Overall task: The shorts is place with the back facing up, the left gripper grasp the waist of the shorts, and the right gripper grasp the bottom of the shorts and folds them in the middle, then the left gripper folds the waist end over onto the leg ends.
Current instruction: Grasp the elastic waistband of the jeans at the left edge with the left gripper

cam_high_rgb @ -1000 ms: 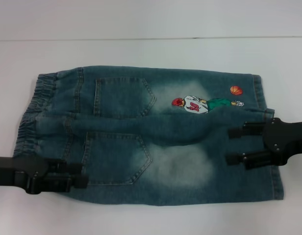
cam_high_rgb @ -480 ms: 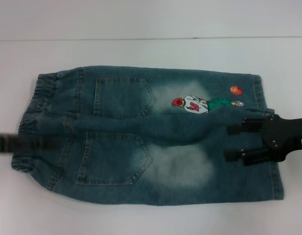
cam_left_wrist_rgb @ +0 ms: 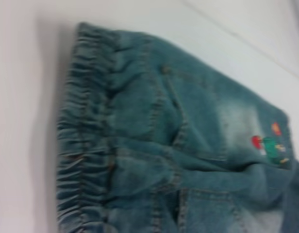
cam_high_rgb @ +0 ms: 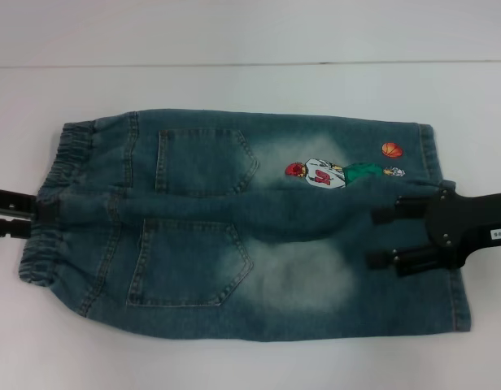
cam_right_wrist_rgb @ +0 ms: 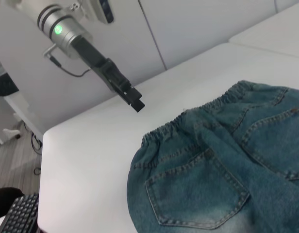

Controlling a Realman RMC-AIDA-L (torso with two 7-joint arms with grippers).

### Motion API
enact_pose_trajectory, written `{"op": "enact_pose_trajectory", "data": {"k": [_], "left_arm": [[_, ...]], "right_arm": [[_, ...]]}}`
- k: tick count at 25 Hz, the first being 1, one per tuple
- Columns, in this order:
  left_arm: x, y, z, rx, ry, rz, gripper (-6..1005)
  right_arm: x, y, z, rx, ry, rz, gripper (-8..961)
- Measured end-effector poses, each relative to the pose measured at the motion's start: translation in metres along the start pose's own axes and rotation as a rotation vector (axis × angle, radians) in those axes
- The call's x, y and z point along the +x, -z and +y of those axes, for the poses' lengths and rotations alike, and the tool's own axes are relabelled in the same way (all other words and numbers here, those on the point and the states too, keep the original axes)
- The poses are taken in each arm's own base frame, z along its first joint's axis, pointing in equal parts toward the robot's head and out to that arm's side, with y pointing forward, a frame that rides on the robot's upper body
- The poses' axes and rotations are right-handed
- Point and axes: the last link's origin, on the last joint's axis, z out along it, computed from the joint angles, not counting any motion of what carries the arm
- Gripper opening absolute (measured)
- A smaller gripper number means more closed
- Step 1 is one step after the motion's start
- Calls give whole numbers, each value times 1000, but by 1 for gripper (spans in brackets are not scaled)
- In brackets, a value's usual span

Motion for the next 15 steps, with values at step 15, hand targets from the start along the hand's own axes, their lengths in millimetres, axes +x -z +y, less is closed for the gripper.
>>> {"op": "enact_pose_trajectory", "data": {"k": [15], "left_arm": [[4,-17,-18,220,48,-98,545]], "right_arm": [[-9,-9,-1,-19,34,29,917]]}}
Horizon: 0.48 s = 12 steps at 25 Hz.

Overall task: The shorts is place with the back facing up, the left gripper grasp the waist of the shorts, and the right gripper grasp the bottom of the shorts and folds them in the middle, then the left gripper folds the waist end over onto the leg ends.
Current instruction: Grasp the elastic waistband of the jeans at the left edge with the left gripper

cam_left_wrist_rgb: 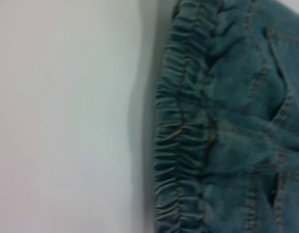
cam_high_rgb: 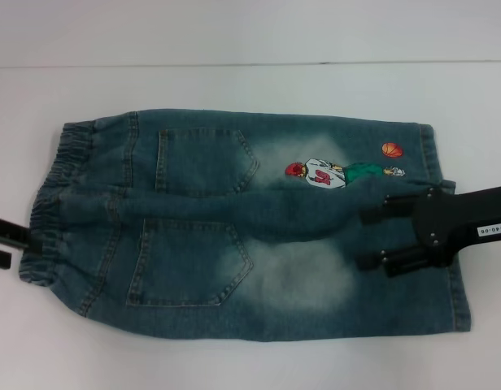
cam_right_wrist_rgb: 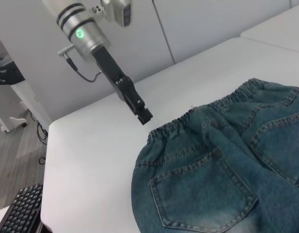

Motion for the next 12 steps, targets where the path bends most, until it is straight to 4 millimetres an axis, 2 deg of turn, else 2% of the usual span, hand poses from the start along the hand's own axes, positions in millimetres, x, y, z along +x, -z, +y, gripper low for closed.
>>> {"op": "enact_pose_trajectory", "data": {"k": [12], "left_arm": [[0,-12,-2,37,0,-10,527]], "right_arm": [[-3,-2,-1,1,8,0,917]]}}
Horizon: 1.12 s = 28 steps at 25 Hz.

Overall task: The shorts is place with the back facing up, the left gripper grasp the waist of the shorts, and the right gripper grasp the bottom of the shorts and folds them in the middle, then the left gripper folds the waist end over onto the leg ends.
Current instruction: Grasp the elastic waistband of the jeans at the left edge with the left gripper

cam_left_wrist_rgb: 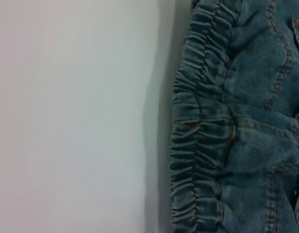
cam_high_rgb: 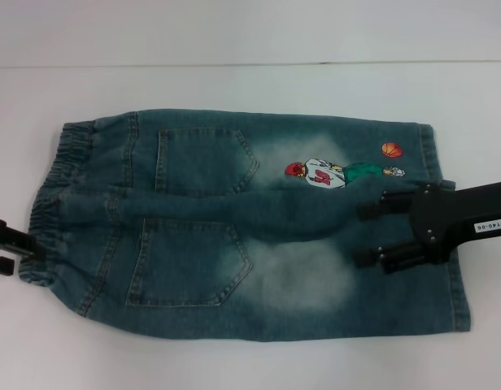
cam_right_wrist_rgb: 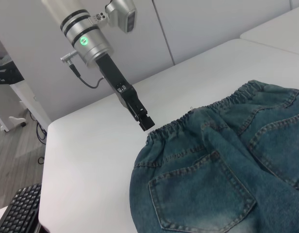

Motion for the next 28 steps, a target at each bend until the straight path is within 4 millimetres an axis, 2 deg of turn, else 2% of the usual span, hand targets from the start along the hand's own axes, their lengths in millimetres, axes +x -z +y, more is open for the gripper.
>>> {"op": "enact_pose_trajectory", "data": {"k": [28], "left_arm": [[0,-13,4,34,-24,-26,485]], "right_arm": [[1,-2,-2,15,0,6,916]]}}
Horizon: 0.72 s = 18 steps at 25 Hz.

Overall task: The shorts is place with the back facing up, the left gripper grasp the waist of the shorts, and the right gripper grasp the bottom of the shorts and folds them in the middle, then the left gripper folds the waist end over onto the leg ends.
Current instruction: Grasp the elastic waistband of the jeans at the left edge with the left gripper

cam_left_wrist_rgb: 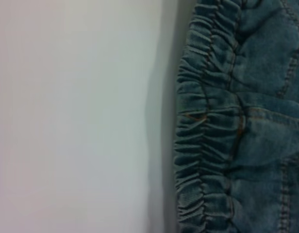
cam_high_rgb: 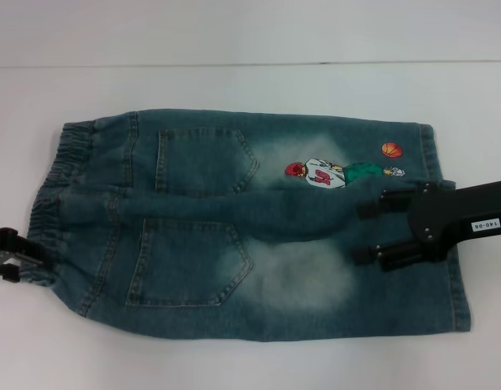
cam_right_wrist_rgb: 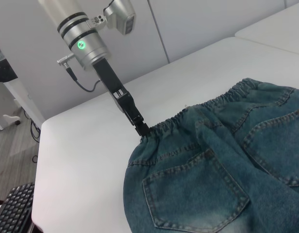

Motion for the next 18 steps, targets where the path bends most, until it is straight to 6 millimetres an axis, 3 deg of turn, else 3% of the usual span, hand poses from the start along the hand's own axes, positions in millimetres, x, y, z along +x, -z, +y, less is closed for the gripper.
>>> {"op": "enact_pose_trajectory", "data": {"k": [18], "left_arm": [[8,-1,14,-27,-28,7,458]], "right_arm": [[1,-1,0,-2,-1,6,916]]}}
